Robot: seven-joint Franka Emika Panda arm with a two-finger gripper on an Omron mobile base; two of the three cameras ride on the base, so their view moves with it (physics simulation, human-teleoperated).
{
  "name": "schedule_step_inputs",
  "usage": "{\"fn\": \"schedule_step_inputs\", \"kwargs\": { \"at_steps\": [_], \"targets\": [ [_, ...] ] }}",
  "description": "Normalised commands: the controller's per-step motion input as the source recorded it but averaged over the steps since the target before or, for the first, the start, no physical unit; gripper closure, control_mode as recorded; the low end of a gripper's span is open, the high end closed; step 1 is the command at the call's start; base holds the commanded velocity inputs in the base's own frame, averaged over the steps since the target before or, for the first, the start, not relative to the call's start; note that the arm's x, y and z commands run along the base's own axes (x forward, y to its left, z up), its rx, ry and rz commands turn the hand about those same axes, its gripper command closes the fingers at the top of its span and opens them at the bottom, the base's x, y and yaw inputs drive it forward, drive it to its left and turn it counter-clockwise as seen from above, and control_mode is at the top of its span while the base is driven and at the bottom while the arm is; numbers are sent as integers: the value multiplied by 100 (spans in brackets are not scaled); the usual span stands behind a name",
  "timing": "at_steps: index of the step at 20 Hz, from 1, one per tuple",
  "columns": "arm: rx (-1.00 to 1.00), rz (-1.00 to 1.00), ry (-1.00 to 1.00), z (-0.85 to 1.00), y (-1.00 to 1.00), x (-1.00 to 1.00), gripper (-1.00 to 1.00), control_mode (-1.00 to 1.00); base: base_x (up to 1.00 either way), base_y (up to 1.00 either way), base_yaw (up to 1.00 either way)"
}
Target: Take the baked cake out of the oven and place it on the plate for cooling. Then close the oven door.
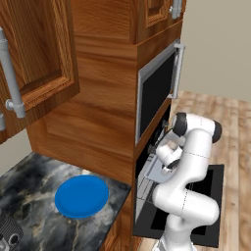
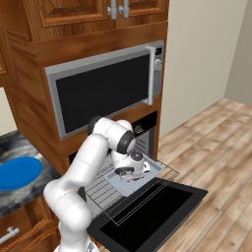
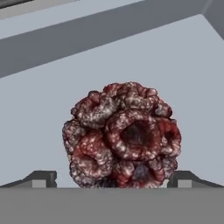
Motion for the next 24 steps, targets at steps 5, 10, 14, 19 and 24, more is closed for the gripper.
{"fn": "schedule_step_inputs", "kwargs": {
  "at_steps": [5,10,14,19,24],
  "targets": [
    [1,0,-10,22,0,7,-100,-100,0,0,0],
    [3,0,-6,16,5,3,-100,-100,0,0,0],
    [4,0,0,0,8,1,-100,-100,0,0,0],
    [2,0,0,-5,4,2,-100,-100,0,0,0],
    [0,0,-2,0,1,15,-100,-100,0,0,0]
  ]
}}
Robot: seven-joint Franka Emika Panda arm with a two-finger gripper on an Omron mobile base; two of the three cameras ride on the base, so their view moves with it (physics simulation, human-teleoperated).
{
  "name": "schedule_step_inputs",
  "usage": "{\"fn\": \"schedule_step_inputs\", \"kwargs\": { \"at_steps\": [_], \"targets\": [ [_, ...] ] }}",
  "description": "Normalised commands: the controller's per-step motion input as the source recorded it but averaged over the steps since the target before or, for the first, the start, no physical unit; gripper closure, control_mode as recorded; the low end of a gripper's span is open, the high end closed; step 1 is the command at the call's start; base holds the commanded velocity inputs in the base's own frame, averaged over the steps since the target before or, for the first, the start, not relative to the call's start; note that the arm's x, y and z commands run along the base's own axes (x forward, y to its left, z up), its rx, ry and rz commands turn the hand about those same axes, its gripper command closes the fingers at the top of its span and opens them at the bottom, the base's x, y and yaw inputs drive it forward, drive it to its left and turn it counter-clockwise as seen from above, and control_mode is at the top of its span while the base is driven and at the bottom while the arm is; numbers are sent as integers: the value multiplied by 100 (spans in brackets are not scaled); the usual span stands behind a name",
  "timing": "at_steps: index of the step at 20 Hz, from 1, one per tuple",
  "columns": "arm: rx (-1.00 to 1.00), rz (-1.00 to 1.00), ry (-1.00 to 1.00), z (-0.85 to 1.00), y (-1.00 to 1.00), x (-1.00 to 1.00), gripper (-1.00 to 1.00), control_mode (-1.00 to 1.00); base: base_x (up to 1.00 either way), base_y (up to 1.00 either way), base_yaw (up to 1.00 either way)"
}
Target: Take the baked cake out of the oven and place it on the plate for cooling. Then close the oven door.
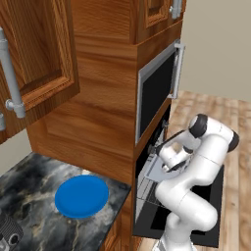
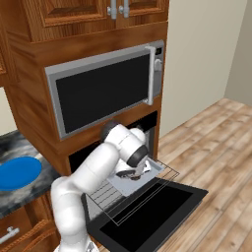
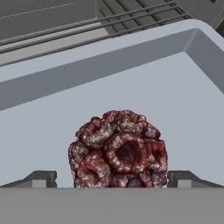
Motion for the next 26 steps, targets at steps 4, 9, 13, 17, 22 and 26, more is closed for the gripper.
{"fn": "schedule_step_inputs", "kwargs": {
  "at_steps": [4,9,13,17,22,26],
  "targets": [
    [0,0,-1,0,3,14,-100,-100,0,0,0],
    [2,0,0,-5,3,11,100,-100,0,0,0],
    [4,0,0,2,0,6,100,-100,0,0,0],
    [6,0,0,13,-1,0,100,-100,0,0,0],
    [3,-2,4,28,-10,-8,100,-100,0,0,0],
    [1,-1,2,42,-16,-11,100,-100,0,0,0]
  ]
}}
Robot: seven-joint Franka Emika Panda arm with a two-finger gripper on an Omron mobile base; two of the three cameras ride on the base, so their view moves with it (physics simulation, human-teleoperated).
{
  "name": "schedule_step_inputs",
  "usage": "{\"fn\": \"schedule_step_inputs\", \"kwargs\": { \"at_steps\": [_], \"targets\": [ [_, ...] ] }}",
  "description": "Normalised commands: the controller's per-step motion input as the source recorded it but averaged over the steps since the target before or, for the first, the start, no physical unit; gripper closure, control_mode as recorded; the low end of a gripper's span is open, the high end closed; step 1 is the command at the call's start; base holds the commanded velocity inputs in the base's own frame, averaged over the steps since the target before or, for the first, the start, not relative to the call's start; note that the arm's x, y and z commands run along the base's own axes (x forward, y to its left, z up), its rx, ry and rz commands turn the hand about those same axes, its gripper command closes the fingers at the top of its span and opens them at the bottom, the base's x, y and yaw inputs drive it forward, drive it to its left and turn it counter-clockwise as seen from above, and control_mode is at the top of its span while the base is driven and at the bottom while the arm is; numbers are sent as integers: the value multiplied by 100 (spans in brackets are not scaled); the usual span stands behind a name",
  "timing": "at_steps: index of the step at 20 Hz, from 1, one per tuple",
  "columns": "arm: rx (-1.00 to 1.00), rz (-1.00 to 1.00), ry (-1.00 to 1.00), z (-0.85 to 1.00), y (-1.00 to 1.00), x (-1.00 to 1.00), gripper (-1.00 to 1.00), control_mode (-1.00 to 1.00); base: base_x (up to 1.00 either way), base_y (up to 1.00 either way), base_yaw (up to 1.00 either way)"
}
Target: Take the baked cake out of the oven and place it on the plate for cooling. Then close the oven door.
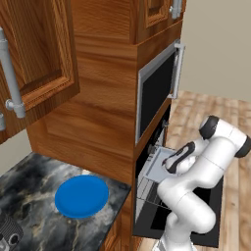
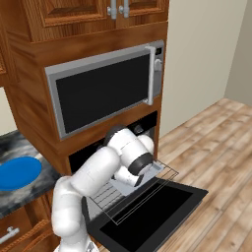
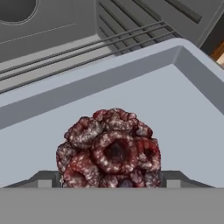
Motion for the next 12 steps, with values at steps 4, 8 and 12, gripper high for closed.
{"fn": "schedule_step_inputs", "kwargs": {
  "at_steps": [4,8,12],
  "targets": [
    [3,-1,5,51,-17,-14,100,-100,0,0,0],
    [5,-1,5,48,-21,-25,100,-100,0,0,0],
    [7,-1,3,47,-26,-31,100,-100,0,0,0]
  ]
}}
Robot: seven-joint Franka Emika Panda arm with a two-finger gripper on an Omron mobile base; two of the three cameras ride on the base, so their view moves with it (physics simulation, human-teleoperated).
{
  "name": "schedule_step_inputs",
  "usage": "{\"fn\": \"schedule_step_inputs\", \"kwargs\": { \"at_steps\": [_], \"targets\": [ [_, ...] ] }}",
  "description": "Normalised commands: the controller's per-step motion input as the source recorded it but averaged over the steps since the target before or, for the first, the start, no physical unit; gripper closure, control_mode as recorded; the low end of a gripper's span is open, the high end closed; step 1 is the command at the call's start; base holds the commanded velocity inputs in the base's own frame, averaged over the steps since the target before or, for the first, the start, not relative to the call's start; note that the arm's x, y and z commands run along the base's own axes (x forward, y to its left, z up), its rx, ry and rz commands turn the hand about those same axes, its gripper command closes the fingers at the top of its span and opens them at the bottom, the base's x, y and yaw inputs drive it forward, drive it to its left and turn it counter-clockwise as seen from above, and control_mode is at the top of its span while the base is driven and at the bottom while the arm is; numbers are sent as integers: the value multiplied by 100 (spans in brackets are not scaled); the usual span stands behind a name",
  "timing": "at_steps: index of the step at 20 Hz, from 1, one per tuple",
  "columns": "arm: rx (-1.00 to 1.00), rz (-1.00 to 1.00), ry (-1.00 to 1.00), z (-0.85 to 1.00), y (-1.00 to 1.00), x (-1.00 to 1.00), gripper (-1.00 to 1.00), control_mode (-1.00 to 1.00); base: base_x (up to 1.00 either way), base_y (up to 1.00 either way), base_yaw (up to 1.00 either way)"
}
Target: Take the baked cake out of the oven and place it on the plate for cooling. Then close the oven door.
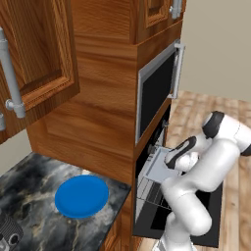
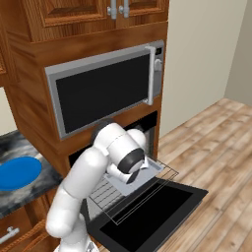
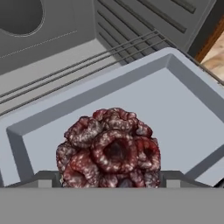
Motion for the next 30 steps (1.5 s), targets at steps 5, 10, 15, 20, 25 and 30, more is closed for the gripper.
{"fn": "schedule_step_inputs", "kwargs": {
  "at_steps": [5,10,15,20,25,30],
  "targets": [
    [11,0,6,50,-32,-32,100,-100,0,0,0],
    [12,0,7,57,-40,-26,100,-100,0,0,0],
    [12,-1,13,59,-44,-13,100,-100,0,0,0],
    [13,-3,17,66,-41,0,100,-100,0,0,0],
    [16,-3,21,66,-40,-1,100,-100,0,0,0],
    [16,-3,18,54,-43,-9,100,-100,0,0,0]
  ]
}}
